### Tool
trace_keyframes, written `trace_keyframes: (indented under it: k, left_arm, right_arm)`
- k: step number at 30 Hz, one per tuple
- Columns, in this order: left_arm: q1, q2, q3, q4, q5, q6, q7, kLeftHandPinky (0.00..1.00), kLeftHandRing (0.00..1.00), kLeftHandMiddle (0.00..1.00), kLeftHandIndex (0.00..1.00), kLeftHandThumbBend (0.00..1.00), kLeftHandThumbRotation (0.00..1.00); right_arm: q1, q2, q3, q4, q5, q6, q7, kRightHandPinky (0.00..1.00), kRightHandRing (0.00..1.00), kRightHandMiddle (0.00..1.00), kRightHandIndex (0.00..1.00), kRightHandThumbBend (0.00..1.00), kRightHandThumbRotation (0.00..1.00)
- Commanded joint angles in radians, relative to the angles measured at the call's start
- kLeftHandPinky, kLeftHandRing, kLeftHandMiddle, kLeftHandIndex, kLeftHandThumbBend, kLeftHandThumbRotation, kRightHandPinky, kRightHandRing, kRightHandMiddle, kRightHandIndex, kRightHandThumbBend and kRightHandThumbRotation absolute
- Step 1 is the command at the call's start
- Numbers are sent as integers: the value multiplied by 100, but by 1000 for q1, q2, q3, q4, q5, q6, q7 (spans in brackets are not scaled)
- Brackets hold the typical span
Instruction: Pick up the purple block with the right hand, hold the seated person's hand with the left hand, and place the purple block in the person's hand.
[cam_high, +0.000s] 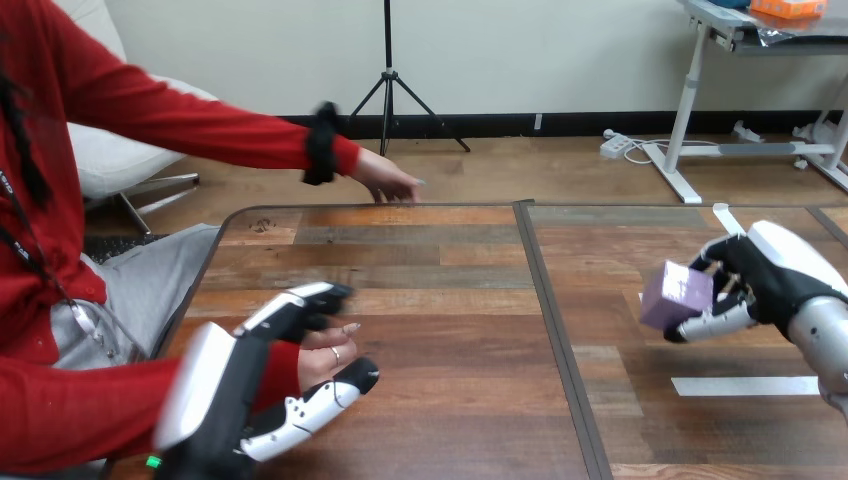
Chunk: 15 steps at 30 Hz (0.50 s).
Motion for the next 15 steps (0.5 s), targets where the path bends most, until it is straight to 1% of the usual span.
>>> trace_keyframes:
  k: [1,4,6,8,15]
  left_arm:
    - [-35,57,47,-141,95,51,83,82,86,88,89,96,74]
    - [-33,75,48,-159,124,83,95,84,88,90,92,97,72]
    - [-35,98,51,-161,162,101,116,85,89,91,93,98,71]
    - [-36,111,49,-162,187,117,135,86,90,92,95,98,70]
    - [-39,146,32,-164,237,178,166,89,92,95,98,100,69]
  right_arm:
    - [-34,-10,-42,-105,30,-2,-1,29,35,43,51,64,0]
    - [-27,-10,-47,-131,30,9,4,30,36,44,52,64,0]
    - [-20,-11,-51,-152,32,12,4,30,36,44,52,64,0]
    - [-16,-10,-55,-168,35,18,8,30,36,43,52,64,0]
    - [-4,-8,-63,-214,41,43,21,31,37,44,52,64,0]
